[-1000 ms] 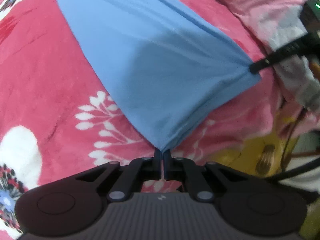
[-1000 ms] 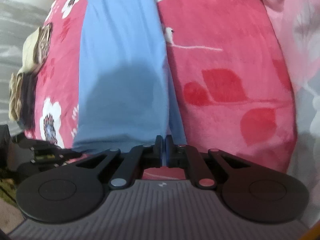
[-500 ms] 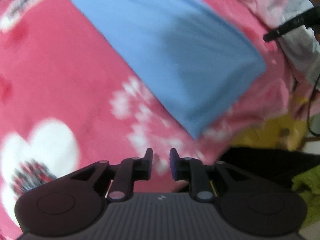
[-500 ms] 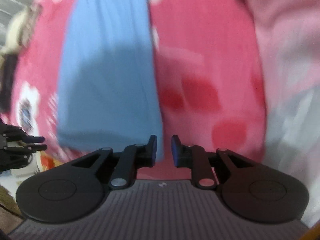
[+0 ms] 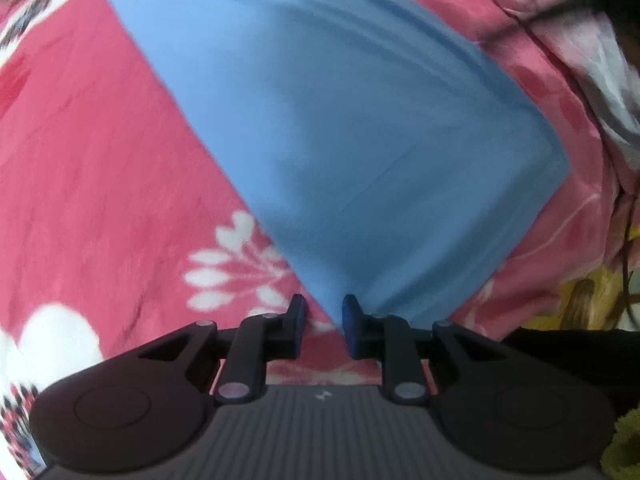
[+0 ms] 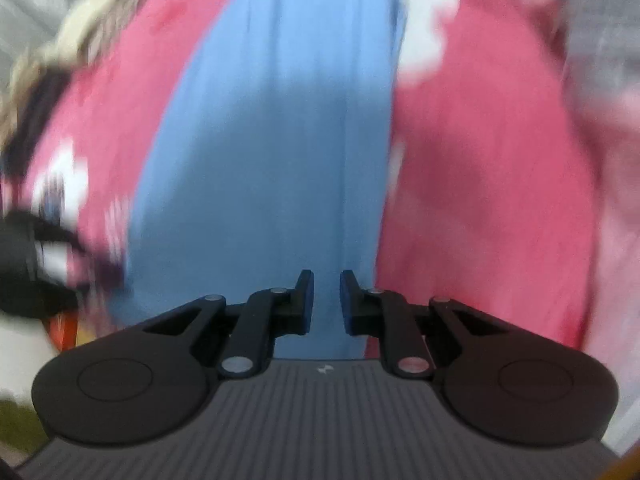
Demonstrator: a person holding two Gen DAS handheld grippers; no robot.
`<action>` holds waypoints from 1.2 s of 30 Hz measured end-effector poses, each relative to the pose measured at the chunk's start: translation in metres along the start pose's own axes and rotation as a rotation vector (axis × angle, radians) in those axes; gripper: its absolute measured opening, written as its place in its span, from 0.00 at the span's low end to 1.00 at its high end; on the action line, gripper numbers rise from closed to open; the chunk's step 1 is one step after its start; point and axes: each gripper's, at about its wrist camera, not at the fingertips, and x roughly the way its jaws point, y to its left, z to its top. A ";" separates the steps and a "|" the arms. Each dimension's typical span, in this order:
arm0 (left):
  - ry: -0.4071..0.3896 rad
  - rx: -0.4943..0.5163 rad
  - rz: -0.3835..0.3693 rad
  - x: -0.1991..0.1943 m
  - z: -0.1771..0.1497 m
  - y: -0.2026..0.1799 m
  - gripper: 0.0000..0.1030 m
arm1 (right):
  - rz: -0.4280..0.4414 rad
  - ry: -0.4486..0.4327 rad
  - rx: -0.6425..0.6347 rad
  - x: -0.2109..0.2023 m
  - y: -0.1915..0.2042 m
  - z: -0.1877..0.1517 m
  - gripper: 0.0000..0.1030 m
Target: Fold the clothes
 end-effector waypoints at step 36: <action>-0.488 -0.571 0.021 0.003 0.261 0.233 0.43 | 0.132 -0.446 0.082 0.095 -0.072 0.299 0.01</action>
